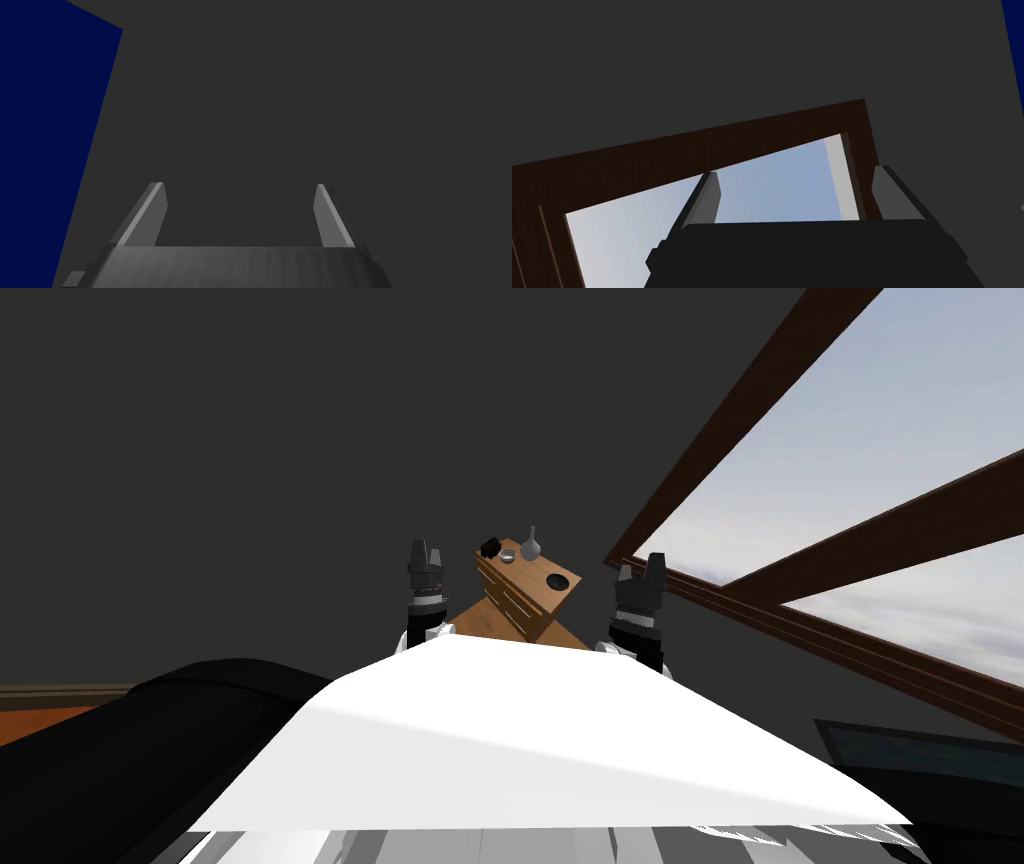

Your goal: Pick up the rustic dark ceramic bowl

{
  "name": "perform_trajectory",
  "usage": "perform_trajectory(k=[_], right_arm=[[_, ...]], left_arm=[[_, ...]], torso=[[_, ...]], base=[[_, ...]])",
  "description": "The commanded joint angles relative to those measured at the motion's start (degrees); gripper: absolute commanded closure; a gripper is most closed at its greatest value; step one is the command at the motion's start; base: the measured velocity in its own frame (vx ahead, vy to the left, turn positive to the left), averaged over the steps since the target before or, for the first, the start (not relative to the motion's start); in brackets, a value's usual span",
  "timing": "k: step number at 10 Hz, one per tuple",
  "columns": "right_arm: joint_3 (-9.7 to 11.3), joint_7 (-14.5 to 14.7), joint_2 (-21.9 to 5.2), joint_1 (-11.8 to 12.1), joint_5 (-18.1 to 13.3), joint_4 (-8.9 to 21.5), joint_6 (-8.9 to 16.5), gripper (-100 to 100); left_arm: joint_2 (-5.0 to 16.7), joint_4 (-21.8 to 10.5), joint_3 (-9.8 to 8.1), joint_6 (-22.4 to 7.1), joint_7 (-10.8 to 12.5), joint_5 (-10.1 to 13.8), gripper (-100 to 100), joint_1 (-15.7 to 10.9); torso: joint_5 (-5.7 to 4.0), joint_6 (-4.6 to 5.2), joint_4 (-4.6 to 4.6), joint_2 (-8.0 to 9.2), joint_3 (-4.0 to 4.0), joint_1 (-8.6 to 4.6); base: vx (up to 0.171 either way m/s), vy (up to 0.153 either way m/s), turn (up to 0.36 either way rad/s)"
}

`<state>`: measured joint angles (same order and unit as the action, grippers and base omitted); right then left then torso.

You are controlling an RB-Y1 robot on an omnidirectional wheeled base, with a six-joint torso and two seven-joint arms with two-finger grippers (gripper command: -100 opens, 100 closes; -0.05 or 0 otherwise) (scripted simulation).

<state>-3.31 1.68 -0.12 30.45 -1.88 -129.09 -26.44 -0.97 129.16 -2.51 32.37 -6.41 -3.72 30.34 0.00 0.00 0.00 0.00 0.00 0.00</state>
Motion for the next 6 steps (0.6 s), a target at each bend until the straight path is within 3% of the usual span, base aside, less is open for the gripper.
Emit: perform_trajectory(k=[1, 6], right_arm=[[0.14, 0.42, -2.12, -0.29, -0.90, 0.80, 0.12, -100], [1.29, 3.48, -10.34, -2.42, -8.02, 6.72, 0.87, -100]], left_arm=[[0.00, 0.00, 0.00, 0.00, 0.00, 0.00, 0, 0.00], [-0.01, 0.00, 0.01, 0.00, 0.00, 0.00, 0, -0.01]], torso=[[0.00, 0.00, 0.00, 0.00, 0.00, 0.00], [0.05, -0.01, 0.03, 0.15, 0.09, 0.23]], base=[[-0.006, 0.011, 0.016], [-0.035, 0.052, 0.029]])
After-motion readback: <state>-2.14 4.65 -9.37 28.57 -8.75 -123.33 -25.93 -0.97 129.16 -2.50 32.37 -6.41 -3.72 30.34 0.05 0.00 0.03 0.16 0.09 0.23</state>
